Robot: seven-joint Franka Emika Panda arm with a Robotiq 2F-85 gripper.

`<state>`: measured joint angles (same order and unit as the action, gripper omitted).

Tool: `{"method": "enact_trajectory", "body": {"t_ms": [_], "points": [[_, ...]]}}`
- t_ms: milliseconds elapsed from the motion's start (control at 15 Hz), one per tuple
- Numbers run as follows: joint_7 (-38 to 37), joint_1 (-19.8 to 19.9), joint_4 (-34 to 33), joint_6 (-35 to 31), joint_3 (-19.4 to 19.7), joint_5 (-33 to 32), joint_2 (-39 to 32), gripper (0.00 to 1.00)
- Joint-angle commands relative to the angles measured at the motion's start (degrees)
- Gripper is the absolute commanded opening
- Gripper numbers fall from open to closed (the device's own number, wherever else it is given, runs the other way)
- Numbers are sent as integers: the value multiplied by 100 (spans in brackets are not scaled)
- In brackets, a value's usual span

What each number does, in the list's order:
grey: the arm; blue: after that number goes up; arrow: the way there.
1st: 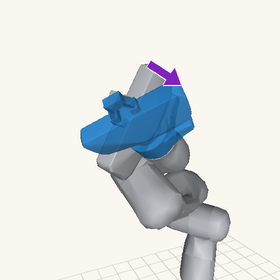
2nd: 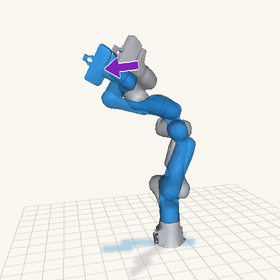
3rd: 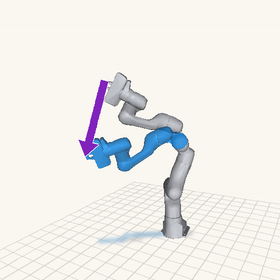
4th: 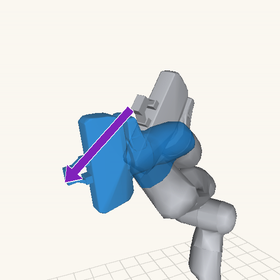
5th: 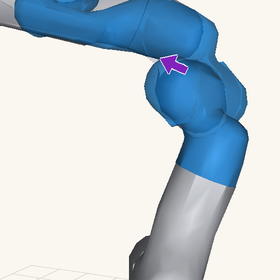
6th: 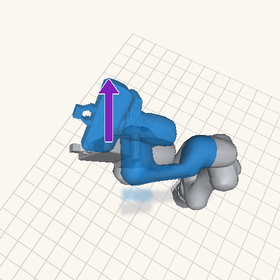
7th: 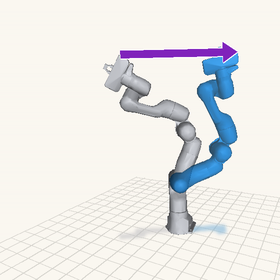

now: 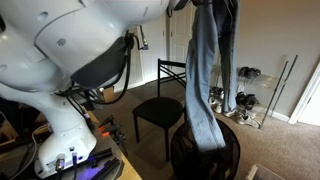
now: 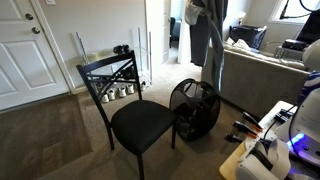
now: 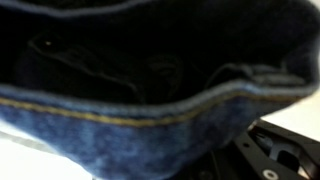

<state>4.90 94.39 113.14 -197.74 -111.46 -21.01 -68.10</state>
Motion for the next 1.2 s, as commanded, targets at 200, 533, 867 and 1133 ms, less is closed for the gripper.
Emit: {"method": "enact_trajectory", "body": {"t_ms": [200, 533, 867, 1133], "points": [[24, -387, -114, -92, 237, 9, -1, 1], [18, -411, -78, -91, 328, -26, -85, 2], [23, -200, 247, -91, 362, -83, -104, 1], [-4, 220, 664, -73, 270, -89, -49, 1]]}}
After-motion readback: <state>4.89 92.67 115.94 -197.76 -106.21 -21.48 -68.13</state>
